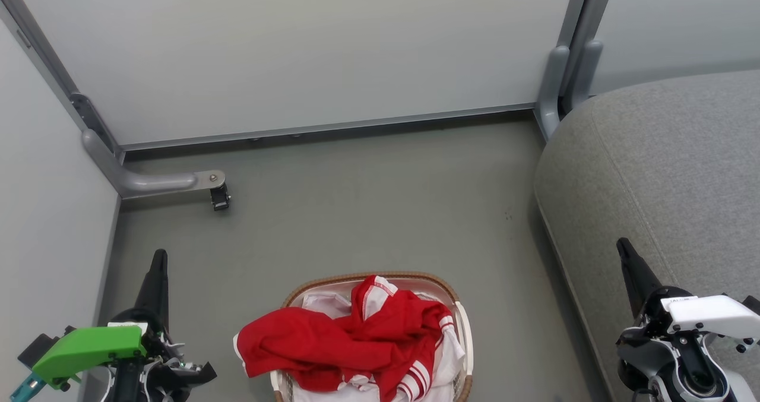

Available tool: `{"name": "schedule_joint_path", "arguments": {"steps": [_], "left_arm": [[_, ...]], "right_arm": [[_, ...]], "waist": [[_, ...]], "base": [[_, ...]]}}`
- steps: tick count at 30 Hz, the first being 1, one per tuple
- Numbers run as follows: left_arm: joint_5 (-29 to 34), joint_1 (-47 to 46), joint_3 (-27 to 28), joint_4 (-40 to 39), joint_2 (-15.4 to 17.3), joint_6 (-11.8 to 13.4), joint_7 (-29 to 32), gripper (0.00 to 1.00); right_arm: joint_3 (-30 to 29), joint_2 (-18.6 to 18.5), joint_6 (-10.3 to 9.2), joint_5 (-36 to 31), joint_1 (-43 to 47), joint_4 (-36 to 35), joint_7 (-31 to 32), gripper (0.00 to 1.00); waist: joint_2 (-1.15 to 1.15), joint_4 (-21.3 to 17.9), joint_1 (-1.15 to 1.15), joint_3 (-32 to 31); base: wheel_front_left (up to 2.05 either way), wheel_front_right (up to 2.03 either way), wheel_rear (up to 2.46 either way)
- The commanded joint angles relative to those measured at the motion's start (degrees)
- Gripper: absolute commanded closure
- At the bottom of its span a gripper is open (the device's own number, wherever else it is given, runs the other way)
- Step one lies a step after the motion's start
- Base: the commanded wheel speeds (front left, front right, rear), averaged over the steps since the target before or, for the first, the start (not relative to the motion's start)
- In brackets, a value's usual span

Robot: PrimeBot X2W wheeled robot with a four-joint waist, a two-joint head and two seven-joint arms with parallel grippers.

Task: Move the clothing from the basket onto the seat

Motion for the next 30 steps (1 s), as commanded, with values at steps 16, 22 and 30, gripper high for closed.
{"name": "schedule_joint_path", "arguments": {"steps": [16,22,30], "left_arm": [[-0.23,-0.48,0.06,-0.07,0.39,-0.25,0.19,1.00],[0.01,0.07,-0.02,0.30,-0.06,0.01,-0.09,0.00],[2.09,1.03,-0.64,2.46,-0.09,0.04,-1.46,0.00]], "right_arm": [[-0.05,-0.34,-0.02,0.24,0.59,-0.19,0.13,1.00],[0.01,0.08,0.00,-0.03,0.02,0.25,-0.01,0.00],[0.99,0.03,-0.01,-1.11,0.55,1.36,-1.16,0.00]], "waist": [[0.00,0.00,0.00,0.00],[0.00,0.00,0.00,0.01],[0.00,0.00,0.00,0.08]], "base": [[0.00,0.00,0.00],[0.00,0.00,0.00],[0.00,0.00,0.00]]}}
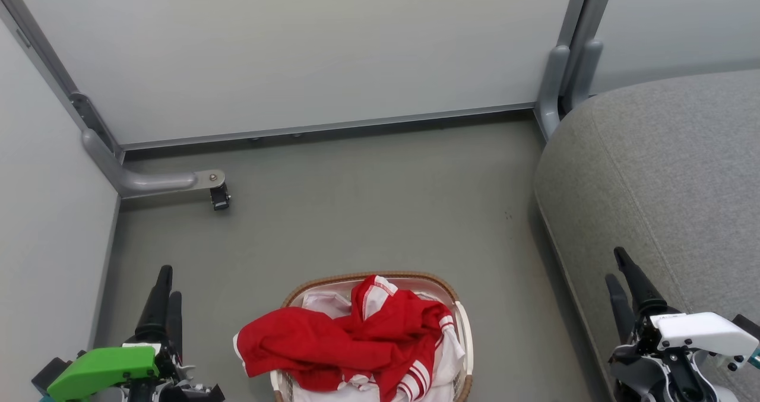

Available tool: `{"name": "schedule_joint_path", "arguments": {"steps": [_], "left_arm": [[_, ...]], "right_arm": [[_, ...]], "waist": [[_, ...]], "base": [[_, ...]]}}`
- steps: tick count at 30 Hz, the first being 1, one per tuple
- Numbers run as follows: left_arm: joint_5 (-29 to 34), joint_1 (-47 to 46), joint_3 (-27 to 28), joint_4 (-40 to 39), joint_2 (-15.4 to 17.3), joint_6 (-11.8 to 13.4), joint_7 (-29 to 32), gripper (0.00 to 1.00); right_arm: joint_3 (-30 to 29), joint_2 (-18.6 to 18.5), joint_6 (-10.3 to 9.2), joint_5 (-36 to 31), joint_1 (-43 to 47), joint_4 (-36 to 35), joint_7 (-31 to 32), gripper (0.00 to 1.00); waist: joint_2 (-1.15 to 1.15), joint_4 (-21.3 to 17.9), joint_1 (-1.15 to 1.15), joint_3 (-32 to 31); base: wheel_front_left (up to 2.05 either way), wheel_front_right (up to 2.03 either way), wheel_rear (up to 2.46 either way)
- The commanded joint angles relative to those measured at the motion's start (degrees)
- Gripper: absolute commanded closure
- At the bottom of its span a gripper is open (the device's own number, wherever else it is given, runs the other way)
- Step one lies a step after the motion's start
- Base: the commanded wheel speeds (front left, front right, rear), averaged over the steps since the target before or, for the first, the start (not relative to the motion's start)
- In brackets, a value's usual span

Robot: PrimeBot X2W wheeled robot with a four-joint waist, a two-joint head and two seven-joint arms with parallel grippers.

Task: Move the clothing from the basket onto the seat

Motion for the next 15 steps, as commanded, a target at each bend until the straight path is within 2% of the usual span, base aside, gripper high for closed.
{"name": "schedule_joint_path", "arguments": {"steps": [1,8,15], "left_arm": [[2.07,-1.11,0.03,-0.63,0.42,-0.06,-0.74,0.00],[9.92,-1.18,0.19,-0.36,0.55,-0.08,-2.64,0.00],[19.52,-1.24,0.09,0.02,0.57,0.04,-4.46,0.00]], "right_arm": [[0.65,-0.80,0.01,-0.93,-1.04,-1.23,-0.91,0.00],[2.50,-2.26,0.01,-5.00,-1.80,-1.07,-3.02,0.00],[3.33,-2.94,0.01,-11.95,-2.49,-0.95,-4.84,0.00]], "waist": [[0.00,0.00,0.00,0.03],[0.00,-0.03,0.00,0.12],[0.00,-0.06,0.00,0.26]], "base": [[0.00,0.00,0.00],[0.00,0.00,0.00],[0.00,0.00,0.00]]}}
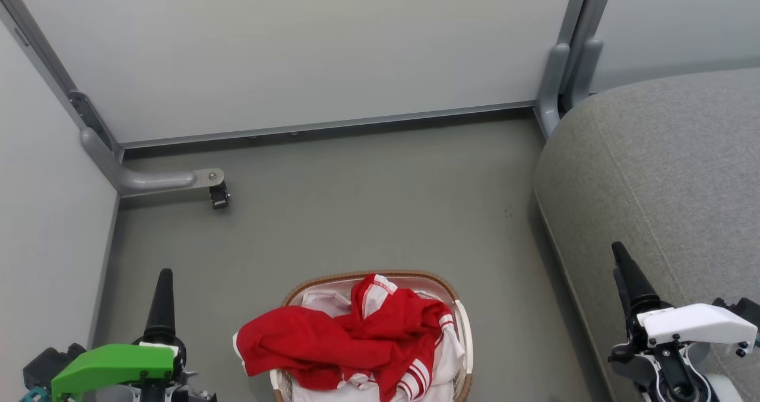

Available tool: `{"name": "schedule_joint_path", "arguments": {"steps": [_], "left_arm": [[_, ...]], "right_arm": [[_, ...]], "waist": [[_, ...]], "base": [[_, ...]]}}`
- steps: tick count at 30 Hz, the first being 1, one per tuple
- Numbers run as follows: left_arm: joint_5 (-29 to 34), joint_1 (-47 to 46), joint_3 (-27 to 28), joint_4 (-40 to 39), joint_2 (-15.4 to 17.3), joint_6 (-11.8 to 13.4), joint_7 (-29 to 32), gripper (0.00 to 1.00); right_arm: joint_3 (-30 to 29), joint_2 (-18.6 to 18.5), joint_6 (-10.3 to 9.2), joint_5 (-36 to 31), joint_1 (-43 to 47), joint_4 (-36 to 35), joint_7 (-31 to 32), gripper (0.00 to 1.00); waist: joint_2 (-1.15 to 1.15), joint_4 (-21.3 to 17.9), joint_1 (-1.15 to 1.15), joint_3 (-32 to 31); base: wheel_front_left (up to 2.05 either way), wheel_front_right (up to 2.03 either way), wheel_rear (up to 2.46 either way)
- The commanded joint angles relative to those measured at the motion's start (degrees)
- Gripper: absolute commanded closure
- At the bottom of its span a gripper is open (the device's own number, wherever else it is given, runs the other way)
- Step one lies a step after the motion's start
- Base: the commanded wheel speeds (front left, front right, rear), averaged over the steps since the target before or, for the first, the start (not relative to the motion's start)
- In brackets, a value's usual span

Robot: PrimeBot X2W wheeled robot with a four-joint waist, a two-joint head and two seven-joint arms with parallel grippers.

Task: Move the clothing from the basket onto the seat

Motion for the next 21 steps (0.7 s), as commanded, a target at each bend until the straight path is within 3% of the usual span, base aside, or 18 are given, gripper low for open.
{"name": "schedule_joint_path", "arguments": {"steps": [1,21], "left_arm": [[3.16,-1.25,0.13,-0.75,0.48,0.11,-0.68,0.00],[24.61,-0.81,-2.63,-0.98,1.24,1.55,-5.02,0.00]], "right_arm": [[0.34,-0.75,0.01,-2.28,-2.01,-0.86,-0.74,0.00],[4.68,-2.26,0.01,-20.69,-3.86,-0.82,-5.12,0.00]], "waist": [[0.00,-0.01,0.00,0.04],[0.00,-0.13,0.00,0.47]], "base": [[0.00,0.00,0.00],[0.00,0.00,0.00]]}}
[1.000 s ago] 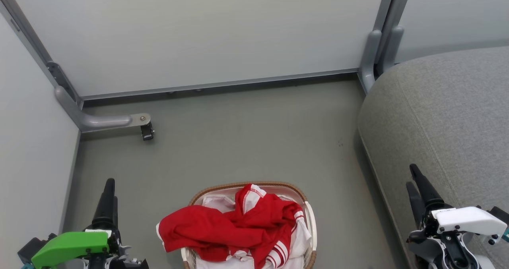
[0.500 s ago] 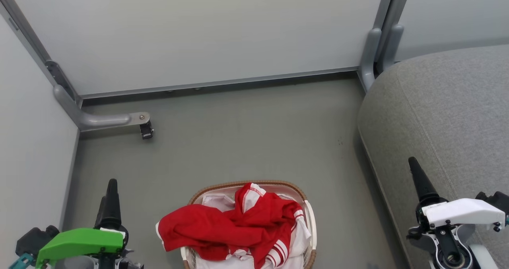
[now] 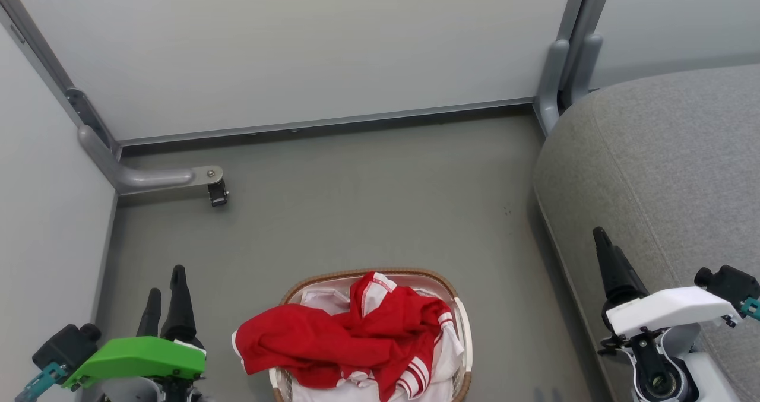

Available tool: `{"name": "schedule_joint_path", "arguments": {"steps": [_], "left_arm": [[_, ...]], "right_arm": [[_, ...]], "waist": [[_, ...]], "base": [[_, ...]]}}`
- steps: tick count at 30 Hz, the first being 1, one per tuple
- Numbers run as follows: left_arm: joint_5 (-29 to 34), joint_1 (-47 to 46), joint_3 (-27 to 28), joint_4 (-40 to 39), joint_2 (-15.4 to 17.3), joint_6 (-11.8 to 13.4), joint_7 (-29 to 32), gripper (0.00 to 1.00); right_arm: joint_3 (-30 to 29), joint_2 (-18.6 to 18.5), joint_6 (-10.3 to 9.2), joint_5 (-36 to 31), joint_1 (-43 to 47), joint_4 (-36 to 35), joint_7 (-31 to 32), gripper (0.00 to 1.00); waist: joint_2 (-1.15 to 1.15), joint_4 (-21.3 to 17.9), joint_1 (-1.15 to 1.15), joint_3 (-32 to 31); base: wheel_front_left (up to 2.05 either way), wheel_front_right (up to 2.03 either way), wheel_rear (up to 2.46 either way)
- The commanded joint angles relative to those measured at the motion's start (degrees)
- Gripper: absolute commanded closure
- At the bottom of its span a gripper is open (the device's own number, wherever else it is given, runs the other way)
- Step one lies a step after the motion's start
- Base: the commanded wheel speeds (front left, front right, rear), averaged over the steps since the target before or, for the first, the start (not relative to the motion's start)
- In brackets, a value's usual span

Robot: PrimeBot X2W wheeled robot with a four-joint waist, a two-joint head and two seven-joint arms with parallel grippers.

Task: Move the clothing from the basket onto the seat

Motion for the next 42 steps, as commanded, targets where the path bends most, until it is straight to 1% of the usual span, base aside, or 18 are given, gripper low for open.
{"name": "schedule_joint_path", "arguments": {"steps": [1,6,22,31,42], "left_arm": [[2.48,-0.71,-0.35,-0.49,0.77,0.39,-0.63,0.00],[6.95,-0.09,-1.34,-0.11,1.28,1.18,-1.59,0.00],[18.46,0.80,-4.30,1.53,2.33,4.21,-4.31,0.00],[23.73,1.02,-5.28,1.99,2.70,5.45,-5.77,0.00],[29.71,2.09,-6.51,1.64,2.79,5.95,-7.22,0.00]], "right_arm": [[0.52,-0.55,0.01,-2.20,-1.74,-0.39,-0.69,0.00],[1.18,-0.56,0.02,-7.54,-1.91,0.17,-1.69,0.00],[1.02,0.13,0.02,-21.23,-1.41,2.01,-4.40,0.00],[2.60,-0.23,0.02,-27.22,-1.37,3.28,-5.88,0.00],[2.78,-0.11,0.02,-32.27,-1.64,4.03,-7.35,0.00]], "waist": [[0.00,-0.01,0.00,0.00],[0.00,-0.06,0.00,-0.03],[0.00,0.11,0.00,-0.02],[0.00,0.12,0.00,0.15],[0.00,0.22,0.00,0.36]], "base": [[0.00,0.00,0.00],[0.00,0.00,0.00],[0.00,0.00,0.00],[0.00,0.00,0.00],[0.00,0.00,0.00]]}}
